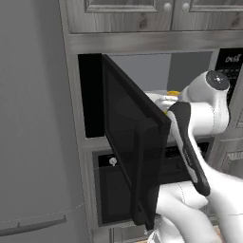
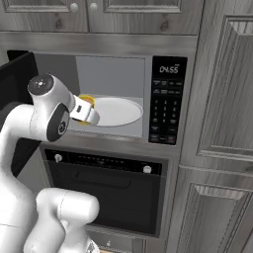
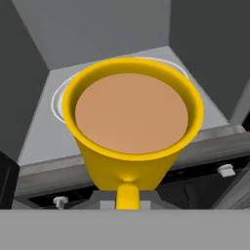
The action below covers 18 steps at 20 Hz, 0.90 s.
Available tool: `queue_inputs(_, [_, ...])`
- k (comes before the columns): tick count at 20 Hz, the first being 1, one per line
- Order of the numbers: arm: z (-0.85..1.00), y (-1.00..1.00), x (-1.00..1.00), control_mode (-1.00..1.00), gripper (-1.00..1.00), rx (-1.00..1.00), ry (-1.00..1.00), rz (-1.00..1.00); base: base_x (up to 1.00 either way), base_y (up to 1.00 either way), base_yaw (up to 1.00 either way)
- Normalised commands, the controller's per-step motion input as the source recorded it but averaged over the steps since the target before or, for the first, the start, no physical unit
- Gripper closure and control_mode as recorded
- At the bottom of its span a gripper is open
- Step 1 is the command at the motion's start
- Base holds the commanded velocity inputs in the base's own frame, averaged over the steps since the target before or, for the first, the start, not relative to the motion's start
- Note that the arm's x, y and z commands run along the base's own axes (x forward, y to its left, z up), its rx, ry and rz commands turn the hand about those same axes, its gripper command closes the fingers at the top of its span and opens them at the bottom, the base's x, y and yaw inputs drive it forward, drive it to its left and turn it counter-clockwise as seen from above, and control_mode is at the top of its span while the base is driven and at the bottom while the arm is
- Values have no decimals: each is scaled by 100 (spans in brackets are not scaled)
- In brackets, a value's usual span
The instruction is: Pick the cup of tea, navigate to the dining table, and place it on the saucer.
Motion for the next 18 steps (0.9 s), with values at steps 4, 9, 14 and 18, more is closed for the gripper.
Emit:
queue_inputs(4, [22,0,-100,-100,100,0,-2,4,0,0,0])
queue_inputs(9, [29,0,-100,-100,100,-1,-3,0,0,0,0])
queue_inputs(14, [17,0,-70,-100,100,-3,0,0,0,0,0])
queue_inputs(18, [0,0,0,-100,100,0,0,0,0,0,0])
